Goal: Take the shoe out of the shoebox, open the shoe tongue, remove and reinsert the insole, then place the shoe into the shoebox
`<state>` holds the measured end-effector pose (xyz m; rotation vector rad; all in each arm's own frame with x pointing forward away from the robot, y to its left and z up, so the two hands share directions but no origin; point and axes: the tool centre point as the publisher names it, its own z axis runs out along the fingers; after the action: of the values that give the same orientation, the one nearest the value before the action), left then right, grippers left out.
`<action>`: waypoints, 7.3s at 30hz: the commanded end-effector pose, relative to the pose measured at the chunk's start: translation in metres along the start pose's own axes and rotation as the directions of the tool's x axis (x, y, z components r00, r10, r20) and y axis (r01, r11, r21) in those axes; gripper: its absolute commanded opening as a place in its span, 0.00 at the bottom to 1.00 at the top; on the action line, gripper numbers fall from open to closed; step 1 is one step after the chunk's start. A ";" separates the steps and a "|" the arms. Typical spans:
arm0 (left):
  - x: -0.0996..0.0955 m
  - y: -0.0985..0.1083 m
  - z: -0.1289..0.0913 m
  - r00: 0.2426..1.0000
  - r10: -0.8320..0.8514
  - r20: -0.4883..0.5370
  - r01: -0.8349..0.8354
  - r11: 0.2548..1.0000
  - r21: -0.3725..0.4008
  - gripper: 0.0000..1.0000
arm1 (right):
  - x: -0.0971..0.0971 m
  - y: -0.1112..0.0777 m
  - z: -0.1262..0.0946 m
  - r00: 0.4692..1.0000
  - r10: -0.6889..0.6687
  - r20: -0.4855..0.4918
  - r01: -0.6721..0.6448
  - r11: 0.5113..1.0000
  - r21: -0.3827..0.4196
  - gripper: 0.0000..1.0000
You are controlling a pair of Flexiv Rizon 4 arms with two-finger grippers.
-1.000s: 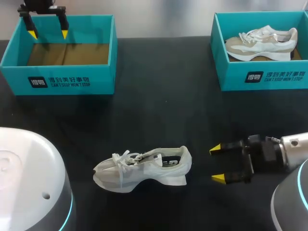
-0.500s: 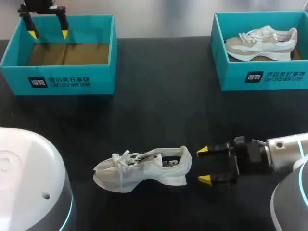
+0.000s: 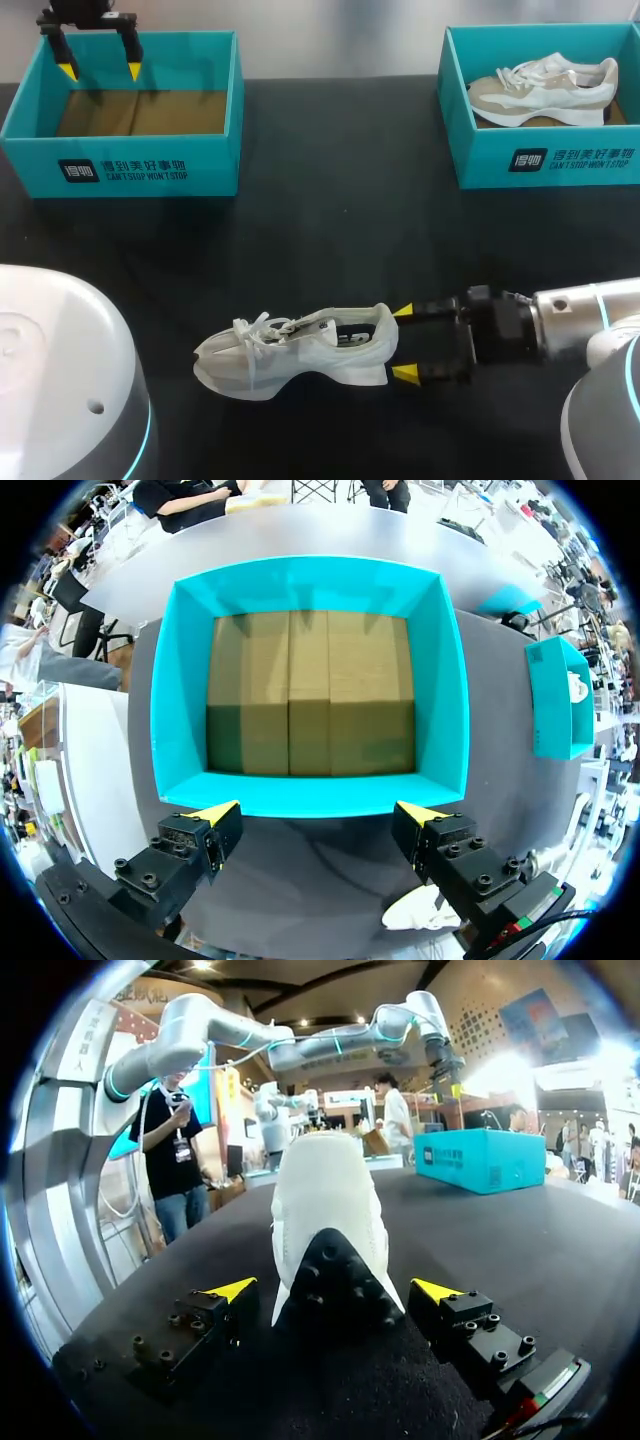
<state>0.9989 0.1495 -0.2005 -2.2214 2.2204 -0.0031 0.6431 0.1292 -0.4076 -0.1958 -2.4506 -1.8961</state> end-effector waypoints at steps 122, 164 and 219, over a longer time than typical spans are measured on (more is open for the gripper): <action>0.063 0.083 0.010 1.000 0.004 0.022 -0.005 0.999 0.046 1.00 | -0.007 0.008 0.046 0.998 -0.057 0.034 0.055 0.998 0.038 0.00; 0.240 0.321 0.020 0.998 -0.052 -0.037 0.050 0.997 -0.054 1.00 | -0.007 0.008 0.046 0.998 -0.057 0.034 0.055 0.998 0.038 0.00; 0.345 0.378 0.132 0.953 -0.068 0.295 0.108 0.986 -0.123 1.00 | -0.007 0.008 0.046 0.998 -0.057 0.034 0.055 0.998 0.038 0.00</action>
<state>0.6256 -0.1815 -0.3233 -2.2929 2.1263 0.3094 0.6528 0.1751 -0.4134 -0.1614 -2.5337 -1.8901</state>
